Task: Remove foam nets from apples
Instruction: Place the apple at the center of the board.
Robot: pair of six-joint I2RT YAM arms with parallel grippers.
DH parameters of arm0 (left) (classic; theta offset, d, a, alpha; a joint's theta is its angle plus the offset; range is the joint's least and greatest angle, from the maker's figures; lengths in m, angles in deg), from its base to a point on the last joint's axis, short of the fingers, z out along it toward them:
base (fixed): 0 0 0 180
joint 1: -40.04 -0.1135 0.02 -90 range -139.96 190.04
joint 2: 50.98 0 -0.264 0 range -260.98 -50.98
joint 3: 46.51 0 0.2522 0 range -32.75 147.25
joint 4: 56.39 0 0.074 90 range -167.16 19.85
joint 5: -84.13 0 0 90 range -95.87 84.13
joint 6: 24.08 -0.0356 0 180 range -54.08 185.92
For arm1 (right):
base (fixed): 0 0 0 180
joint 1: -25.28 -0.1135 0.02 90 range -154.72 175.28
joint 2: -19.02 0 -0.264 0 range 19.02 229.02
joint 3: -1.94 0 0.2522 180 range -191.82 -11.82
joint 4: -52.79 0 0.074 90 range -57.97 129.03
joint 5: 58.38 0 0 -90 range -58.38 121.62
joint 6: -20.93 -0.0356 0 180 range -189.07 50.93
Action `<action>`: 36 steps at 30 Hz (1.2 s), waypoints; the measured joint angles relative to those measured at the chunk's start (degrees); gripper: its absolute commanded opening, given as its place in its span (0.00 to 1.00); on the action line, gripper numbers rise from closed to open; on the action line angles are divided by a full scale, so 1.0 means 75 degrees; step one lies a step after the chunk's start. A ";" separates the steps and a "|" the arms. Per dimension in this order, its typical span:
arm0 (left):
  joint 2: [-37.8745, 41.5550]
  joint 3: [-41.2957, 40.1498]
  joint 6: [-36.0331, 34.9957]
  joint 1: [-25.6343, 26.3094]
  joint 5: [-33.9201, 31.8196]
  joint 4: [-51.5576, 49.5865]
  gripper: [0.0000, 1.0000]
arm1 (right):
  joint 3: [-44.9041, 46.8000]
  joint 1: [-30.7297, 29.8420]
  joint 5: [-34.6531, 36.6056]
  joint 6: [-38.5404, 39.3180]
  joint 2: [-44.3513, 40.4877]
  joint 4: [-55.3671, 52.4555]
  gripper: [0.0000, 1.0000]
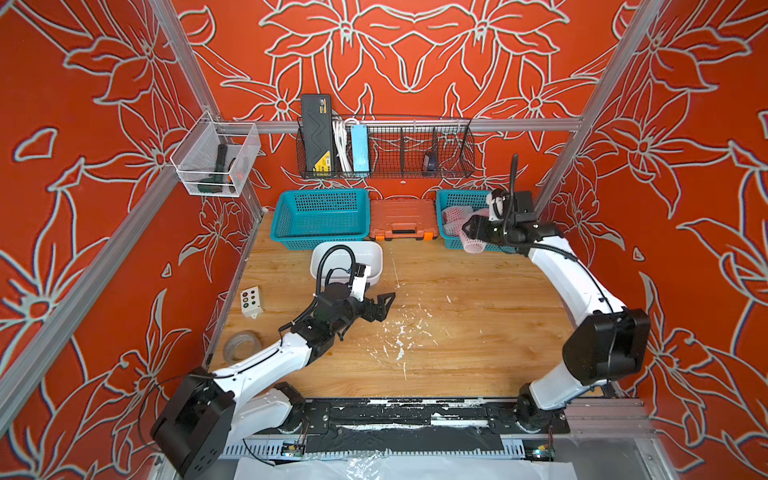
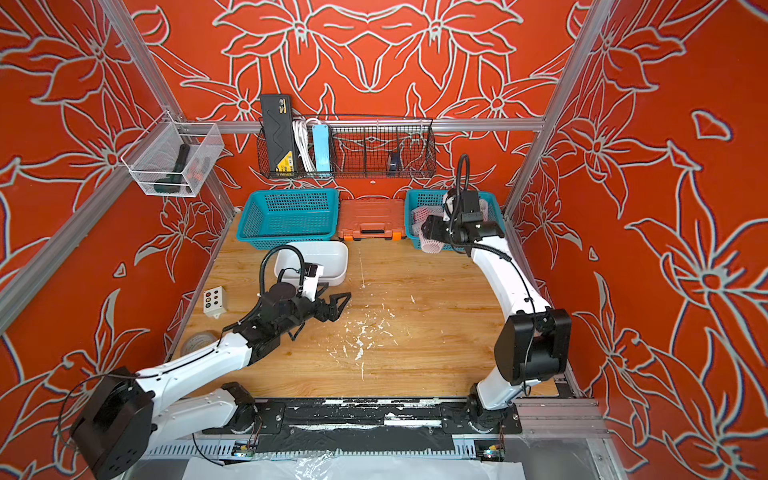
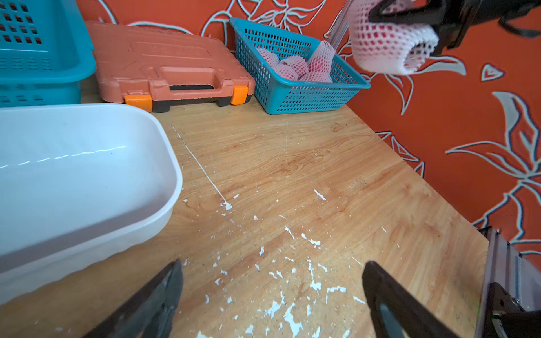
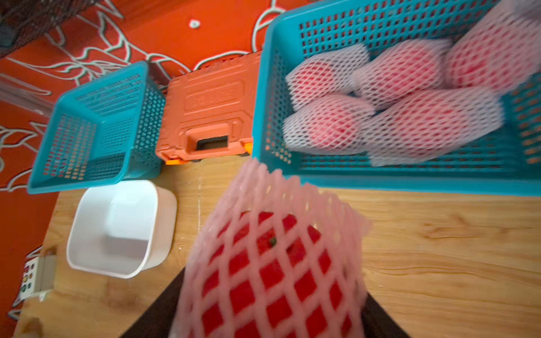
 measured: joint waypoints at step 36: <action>0.0638 -0.1699 0.0216 0.0000 -0.1393 0.1244 0.95 | 0.3124 -0.3025 -0.0093 0.1174 0.0787 0.1915 0.98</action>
